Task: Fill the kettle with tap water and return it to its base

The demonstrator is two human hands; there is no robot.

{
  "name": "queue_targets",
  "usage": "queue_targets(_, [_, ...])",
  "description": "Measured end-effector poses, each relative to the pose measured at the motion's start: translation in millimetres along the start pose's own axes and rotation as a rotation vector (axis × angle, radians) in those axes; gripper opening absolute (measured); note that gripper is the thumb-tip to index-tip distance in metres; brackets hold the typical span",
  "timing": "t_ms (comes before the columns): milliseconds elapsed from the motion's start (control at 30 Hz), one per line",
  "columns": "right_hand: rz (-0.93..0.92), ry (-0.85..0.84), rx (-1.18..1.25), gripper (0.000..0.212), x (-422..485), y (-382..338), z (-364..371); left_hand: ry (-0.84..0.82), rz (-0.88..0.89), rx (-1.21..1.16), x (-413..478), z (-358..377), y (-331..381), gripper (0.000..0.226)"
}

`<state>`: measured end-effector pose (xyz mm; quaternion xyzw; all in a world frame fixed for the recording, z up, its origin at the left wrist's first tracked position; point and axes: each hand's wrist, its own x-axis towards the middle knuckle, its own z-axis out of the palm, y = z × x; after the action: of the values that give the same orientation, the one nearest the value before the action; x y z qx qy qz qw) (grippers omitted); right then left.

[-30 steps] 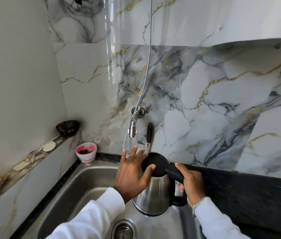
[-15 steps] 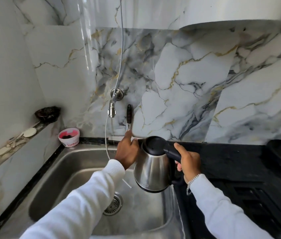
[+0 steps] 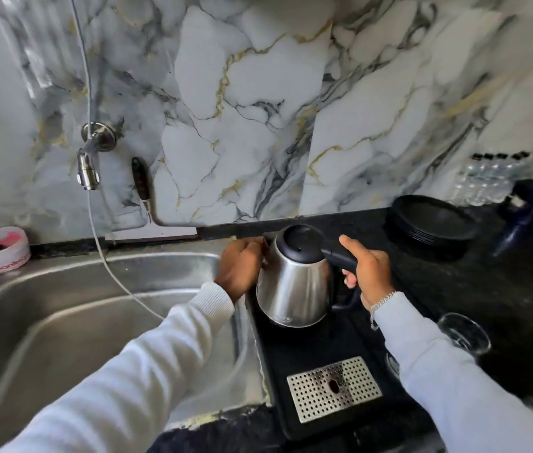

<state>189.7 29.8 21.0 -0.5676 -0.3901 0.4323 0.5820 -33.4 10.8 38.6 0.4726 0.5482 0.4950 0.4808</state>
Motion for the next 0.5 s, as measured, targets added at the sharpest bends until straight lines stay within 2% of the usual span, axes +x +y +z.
queue_targets(367, [0.068,-0.029,-0.107,0.054,7.9,26.6,-37.6,-0.018,-0.091,0.043,-8.4,18.9,-14.8,0.03])
queue_targets(500, [0.079,-0.084,-0.153,0.049,11.1,22.6,-38.5,-0.049,-0.104,0.018,-6.8,16.5,-10.0,0.027])
